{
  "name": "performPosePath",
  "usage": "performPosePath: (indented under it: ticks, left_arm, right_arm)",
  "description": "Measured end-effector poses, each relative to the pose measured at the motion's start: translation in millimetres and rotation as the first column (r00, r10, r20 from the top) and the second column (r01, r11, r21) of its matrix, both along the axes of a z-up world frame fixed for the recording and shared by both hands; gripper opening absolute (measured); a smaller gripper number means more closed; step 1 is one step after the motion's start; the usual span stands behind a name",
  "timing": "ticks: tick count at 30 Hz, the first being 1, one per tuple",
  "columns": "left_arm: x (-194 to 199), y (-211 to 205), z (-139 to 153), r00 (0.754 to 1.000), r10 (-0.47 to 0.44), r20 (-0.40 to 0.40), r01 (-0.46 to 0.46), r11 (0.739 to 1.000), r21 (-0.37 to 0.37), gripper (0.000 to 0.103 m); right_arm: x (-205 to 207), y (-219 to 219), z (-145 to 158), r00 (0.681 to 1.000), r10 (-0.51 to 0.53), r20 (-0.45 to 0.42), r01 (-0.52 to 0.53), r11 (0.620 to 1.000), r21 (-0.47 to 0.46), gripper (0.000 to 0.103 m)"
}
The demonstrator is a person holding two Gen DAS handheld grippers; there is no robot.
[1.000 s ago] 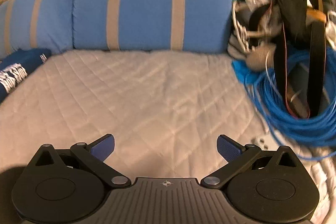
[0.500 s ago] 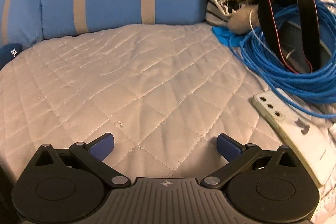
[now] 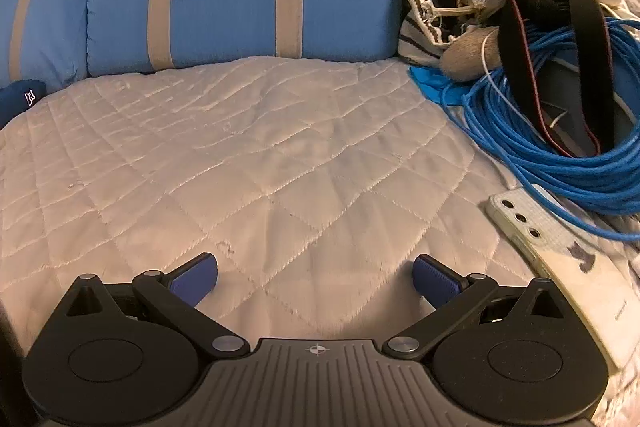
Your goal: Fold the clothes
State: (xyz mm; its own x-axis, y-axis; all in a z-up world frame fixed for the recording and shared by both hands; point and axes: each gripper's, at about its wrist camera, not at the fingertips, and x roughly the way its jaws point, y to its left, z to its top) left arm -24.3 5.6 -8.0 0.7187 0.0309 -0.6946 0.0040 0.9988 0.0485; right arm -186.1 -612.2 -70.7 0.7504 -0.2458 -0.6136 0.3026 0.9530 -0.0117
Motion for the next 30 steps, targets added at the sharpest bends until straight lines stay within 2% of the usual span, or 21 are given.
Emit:
performPosePath:
  ticks: [6,14,19,22,25,30]
  left_arm:
    - [19.8,-0.8,-1.1,1.0,0.001,-0.006,-0.001,1.0,-0.001,0.103]
    - [45.9,-2.7,-5.8,1.0,0.014,0.008,-0.014,1.0,0.004,0.103]
    - [64.1,-6.7,-7.0,0.999,0.033,0.006,-0.033,0.999,0.017,0.103]
    - [67.8,-8.1,-11.7,0.998,0.035,0.044,-0.036,0.999,0.02,0.103]
    - [62.0,-9.3,-14.2,0.996,0.034,0.085,-0.036,0.999,0.025,0.103]
    - [59.1,-13.7,-14.4,0.994,0.038,0.104,-0.043,0.998,0.047,0.103]
  right_arm:
    - [19.8,-13.7,3.8,1.0,-0.011,-0.008,0.011,0.999,0.03,0.103]
    - [53.4,-51.8,3.5,0.994,-0.105,-0.027,0.107,0.993,0.054,0.103]
    - [75.8,-68.7,3.3,0.995,-0.083,-0.052,0.086,0.995,0.052,0.103]
    - [78.5,-71.8,-1.5,0.997,-0.067,-0.026,0.068,0.997,0.041,0.103]
    - [69.6,-69.3,-7.7,0.997,-0.074,0.036,0.073,0.997,0.022,0.103]
    - [67.1,-69.0,-7.9,0.996,-0.078,0.05,0.077,0.997,0.017,0.103]
